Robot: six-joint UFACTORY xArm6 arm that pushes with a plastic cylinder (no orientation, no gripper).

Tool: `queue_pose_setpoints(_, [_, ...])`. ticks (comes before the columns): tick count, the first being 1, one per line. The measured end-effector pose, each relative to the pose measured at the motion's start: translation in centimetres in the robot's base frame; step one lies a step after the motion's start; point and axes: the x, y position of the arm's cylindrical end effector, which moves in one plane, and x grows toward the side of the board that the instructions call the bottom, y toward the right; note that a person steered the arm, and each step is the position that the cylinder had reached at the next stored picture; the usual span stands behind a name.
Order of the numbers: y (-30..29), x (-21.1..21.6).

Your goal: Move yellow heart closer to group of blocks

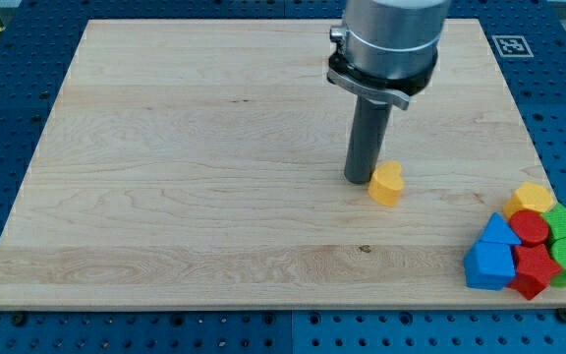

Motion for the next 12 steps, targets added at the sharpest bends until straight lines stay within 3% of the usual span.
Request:
queue_pose_setpoints(4, [5.3,0.8])
queue_pose_setpoints(5, [4.4,1.1])
queue_pose_setpoints(7, [4.2,7.2])
queue_pose_setpoints(10, [4.2,3.6])
queue_pose_setpoints(12, [8.2,2.1])
